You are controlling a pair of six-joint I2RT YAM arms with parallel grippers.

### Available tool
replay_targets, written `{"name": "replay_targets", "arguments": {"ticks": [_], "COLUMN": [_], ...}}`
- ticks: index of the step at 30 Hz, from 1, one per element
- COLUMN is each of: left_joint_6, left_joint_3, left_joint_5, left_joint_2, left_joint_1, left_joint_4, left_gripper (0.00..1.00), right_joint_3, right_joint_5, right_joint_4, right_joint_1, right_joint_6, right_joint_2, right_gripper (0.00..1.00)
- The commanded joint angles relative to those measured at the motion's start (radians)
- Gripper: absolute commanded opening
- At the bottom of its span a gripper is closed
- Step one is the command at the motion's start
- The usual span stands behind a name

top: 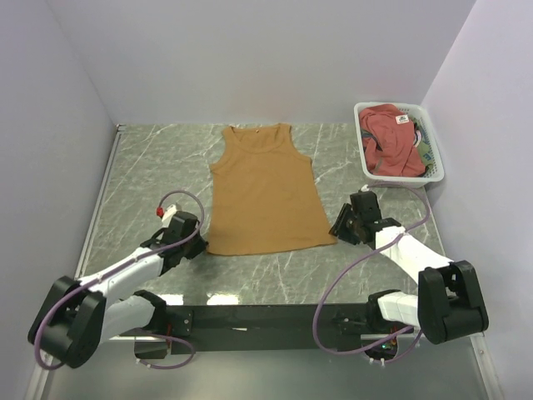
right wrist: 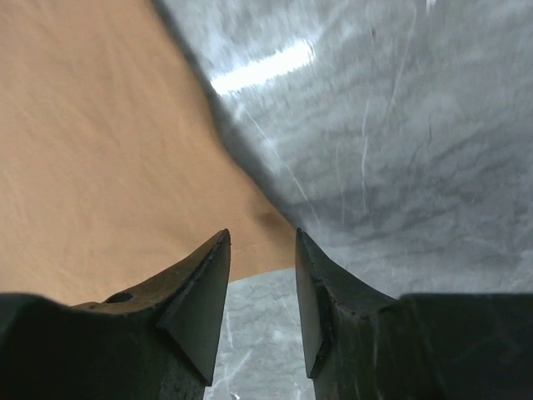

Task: Fold and stack the tank tops
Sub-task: Flatten the tank top out, then fold the tank top

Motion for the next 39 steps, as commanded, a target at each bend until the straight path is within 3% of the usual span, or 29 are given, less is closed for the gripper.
{"name": "replay_targets", "arguments": {"ticks": [1,8,10,12,16,24,31,34,35,36,38,39], "left_joint_6": [-0.019,-0.01,-0.011,-0.01,-0.002,-0.039,-0.085,-0.092,-0.089,-0.088,-0.079,-0.076], "left_joint_3": [-0.011,-0.012,-0.018,-0.02,-0.006,0.005,-0.022,-0.019,-0.014,-0.009,0.023,0.037], "left_joint_5": [-0.01,0.008,0.022,0.033,0.046,0.123,0.166,0.189,0.198,0.2,0.194,0.177], "left_joint_2": [-0.068,-0.109,-0.119,-0.123,-0.16,-0.318,-0.457,-0.473,-0.474,-0.473,-0.477,-0.481], "left_joint_1": [-0.005,-0.005,-0.004,-0.005,-0.005,-0.016,-0.06,-0.076,-0.077,-0.079,-0.079,-0.079], "left_joint_4": [-0.066,-0.09,-0.087,-0.091,-0.132,-0.24,-0.314,-0.326,-0.33,-0.35,-0.376,-0.393], "left_gripper": [0.01,0.01,0.0,0.01,0.01,0.01,0.01,0.0,0.05,0.22,0.38,0.53], "right_joint_3": [-0.032,-0.012,0.0,0.007,0.003,0.057,0.03,0.054,0.066,0.076,0.109,0.117], "right_joint_5": [0.012,0.042,0.05,0.052,0.084,0.072,-0.004,-0.004,-0.005,-0.002,0.038,0.05], "right_joint_4": [0.01,-0.024,-0.036,-0.053,-0.111,-0.361,-0.446,-0.49,-0.503,-0.51,-0.542,-0.549], "right_joint_1": [0.02,0.06,0.066,0.068,0.068,0.068,0.069,0.071,0.071,0.072,0.072,0.075], "right_joint_6": [0.023,0.038,0.038,0.034,0.025,0.044,0.078,0.094,0.095,0.092,0.075,0.074], "right_joint_2": [0.01,0.04,0.052,0.06,-0.027,-0.33,-0.453,-0.489,-0.5,-0.512,-0.516,-0.517], "right_gripper": [0.45,0.41,0.31,0.09,0.01,0.0,0.02,0.13,0.24,0.29,0.41,0.44]}}
